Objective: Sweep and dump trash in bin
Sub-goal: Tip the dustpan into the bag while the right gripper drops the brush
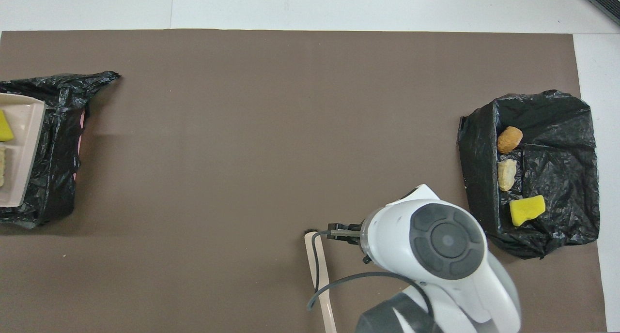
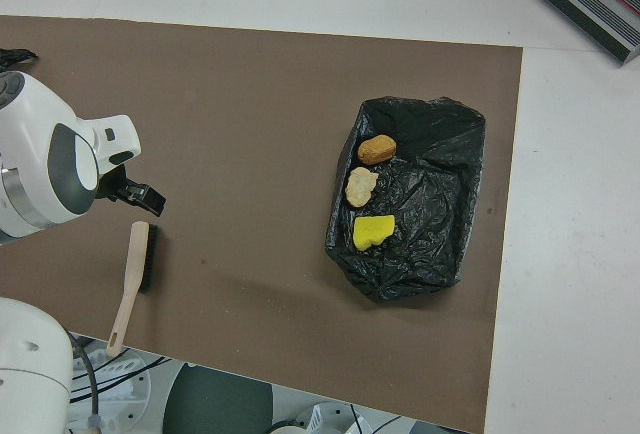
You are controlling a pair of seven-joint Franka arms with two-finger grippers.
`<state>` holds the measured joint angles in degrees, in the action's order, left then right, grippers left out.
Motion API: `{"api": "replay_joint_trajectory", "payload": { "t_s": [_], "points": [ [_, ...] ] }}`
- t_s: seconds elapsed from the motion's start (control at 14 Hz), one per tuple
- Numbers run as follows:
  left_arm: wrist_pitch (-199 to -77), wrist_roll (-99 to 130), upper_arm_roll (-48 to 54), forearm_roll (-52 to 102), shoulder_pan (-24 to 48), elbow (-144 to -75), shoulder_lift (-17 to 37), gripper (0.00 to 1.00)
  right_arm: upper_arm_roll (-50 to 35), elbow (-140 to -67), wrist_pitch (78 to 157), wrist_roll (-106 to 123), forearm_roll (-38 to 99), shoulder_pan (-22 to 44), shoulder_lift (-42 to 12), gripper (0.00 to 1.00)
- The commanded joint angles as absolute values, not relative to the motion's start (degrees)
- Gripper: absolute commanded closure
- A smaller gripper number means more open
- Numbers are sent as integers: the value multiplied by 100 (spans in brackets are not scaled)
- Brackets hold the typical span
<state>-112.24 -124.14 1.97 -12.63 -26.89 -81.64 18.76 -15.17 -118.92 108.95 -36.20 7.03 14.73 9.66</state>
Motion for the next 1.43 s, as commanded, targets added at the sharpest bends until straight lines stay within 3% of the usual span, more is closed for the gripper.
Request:
{"api": "replay_joint_trajectory", "payload": {
  "t_s": [0.0, 0.36, 0.79, 1.07, 1.36],
  "points": [
    [-11635, -12254, 167, -1957, -2611, -8103, 1925, 100, -1582, -11463, 10539, -3087, 571, 907, 1011, 0],
    [-12365, -11710, 158, -3126, -2558, -8639, 1635, 100, -1582, -11163, 10442, -2541, 203, 502, 1002, 0],
    [-12455, -9293, 167, -4971, -2444, -9561, 1056, 100, -1582, -10434, 9713, -1926, 132, -131, 932, 0],
    [-11814, -8587, 167, -5931, -2023, -9659, 783, 100, -1530, -10179, 9502, -1793, -96, -193, 932, 0],
    [-11716, -8569, 176, -6390, -1925, -9677, 580, 100, -898, -9861, 9159, -882, -89, -220, 905, 0]
  ]
}}
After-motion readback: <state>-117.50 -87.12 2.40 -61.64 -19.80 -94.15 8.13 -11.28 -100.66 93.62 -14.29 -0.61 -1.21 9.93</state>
